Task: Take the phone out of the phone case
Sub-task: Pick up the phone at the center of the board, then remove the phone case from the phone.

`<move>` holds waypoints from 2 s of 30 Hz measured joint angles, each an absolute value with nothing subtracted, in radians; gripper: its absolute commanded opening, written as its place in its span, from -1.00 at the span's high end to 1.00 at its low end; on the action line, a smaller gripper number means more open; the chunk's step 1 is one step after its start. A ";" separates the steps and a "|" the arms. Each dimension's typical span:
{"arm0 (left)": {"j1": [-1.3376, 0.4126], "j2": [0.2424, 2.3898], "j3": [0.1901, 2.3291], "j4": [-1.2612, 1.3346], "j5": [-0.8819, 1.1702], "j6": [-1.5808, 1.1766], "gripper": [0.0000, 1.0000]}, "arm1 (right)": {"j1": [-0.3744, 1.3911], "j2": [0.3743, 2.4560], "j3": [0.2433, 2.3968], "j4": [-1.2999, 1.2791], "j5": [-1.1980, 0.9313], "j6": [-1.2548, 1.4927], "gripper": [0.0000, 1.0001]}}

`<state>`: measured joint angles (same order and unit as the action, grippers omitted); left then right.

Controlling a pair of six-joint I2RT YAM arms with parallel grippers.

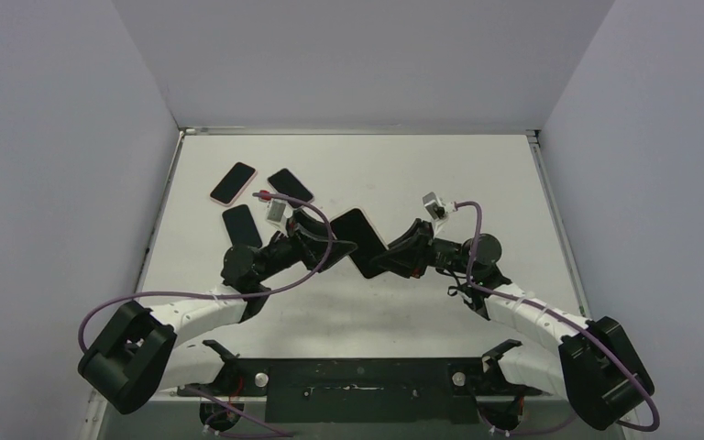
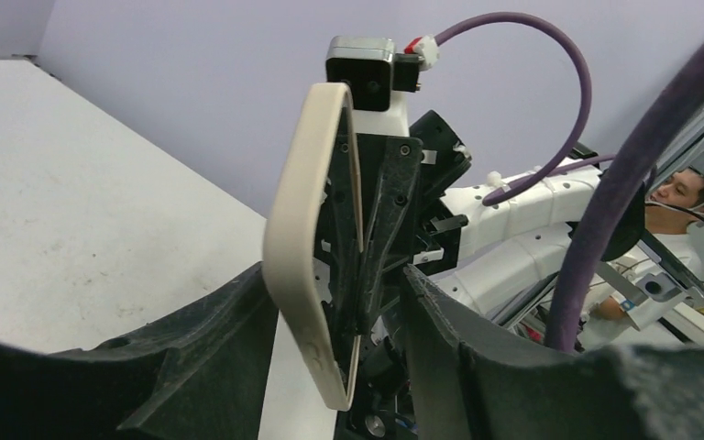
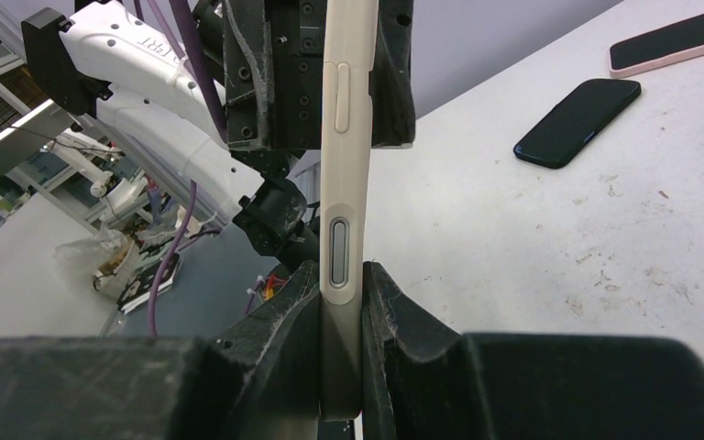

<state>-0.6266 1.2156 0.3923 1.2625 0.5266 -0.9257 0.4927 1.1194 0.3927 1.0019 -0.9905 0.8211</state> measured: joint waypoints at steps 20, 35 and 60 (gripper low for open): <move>-0.608 1.166 0.385 1.195 0.469 -1.012 1.00 | 0.580 1.164 0.428 0.960 -0.860 0.717 -0.63; -0.607 1.033 0.262 1.093 0.118 -1.145 1.00 | 0.694 1.110 0.379 0.930 -0.575 0.604 -1.00; -0.607 0.990 0.172 1.142 -0.019 -1.272 1.00 | 0.768 1.312 0.391 1.154 -0.550 0.770 -0.53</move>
<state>-0.6071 0.9897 0.1722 1.1419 -0.0185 -1.2716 0.7681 1.3121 0.3912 1.1542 -0.5495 0.7696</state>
